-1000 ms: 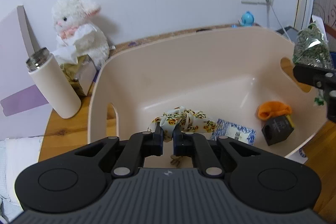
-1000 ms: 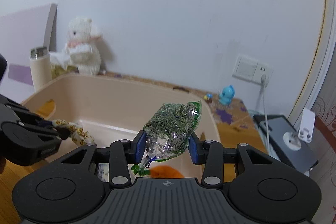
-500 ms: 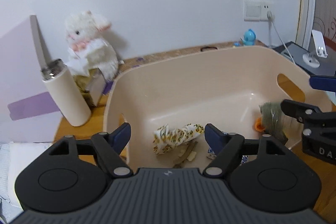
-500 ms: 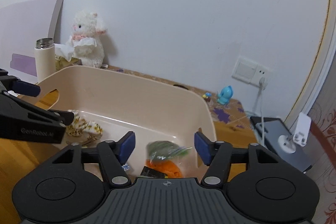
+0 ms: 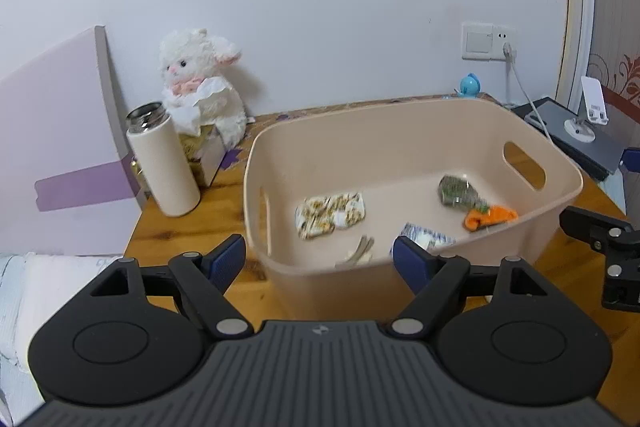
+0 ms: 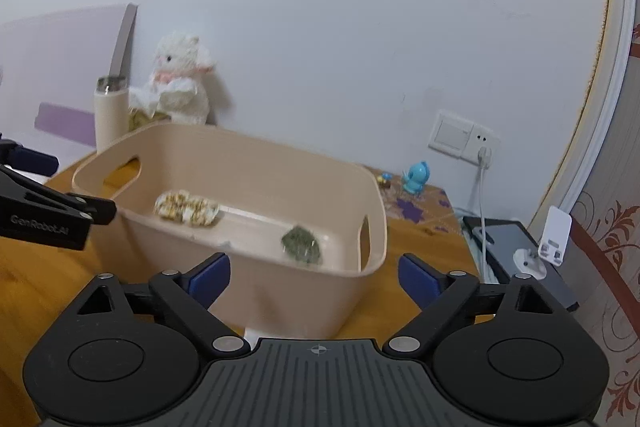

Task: Organize objects
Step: 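Grasp the black star-printed box with the left tool while the right tool grasps the white card box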

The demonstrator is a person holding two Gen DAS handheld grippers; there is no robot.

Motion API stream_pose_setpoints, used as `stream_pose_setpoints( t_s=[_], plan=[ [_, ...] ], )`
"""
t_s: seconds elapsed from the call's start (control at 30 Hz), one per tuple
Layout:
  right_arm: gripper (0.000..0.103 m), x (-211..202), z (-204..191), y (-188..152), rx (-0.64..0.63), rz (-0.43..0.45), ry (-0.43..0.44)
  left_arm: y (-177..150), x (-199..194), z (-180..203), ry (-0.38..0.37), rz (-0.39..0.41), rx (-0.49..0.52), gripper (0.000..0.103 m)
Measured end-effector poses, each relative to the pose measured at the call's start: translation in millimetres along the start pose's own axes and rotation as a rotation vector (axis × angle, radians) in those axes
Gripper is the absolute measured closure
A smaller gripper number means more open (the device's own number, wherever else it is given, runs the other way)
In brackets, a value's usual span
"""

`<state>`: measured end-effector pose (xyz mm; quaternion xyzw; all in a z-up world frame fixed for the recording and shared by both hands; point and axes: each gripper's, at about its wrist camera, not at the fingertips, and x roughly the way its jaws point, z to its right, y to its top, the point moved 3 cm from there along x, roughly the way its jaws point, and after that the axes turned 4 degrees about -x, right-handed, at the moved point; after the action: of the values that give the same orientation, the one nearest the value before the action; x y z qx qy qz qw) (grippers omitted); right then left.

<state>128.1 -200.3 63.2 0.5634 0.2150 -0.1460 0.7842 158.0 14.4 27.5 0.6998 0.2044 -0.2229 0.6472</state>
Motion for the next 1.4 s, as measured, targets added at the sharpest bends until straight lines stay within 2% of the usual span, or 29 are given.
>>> stream_pose_setpoints(
  t_s=[0.2,0.43,0.93,1.07,1.4],
  plan=[
    [0.010,-4,-6,-27,-0.007,-0.052,0.004,-31,-6,-3,0.000,-0.046,0.015,0.020],
    [0.010,2,-9,-56,0.015,-0.128,0.026,-63,0,-1,-0.027,-0.139,0.030,0.020],
    [0.010,34,-11,-79,0.047,-0.211,0.050,-100,35,13,-0.104,-0.314,0.021,0.020],
    [0.009,47,-14,-82,0.052,-0.221,0.056,-99,44,12,-0.120,-0.312,-0.021,0.021],
    [0.009,77,-20,-84,0.059,-0.237,0.083,-89,61,13,-0.126,-0.273,-0.017,0.021]
  ],
)
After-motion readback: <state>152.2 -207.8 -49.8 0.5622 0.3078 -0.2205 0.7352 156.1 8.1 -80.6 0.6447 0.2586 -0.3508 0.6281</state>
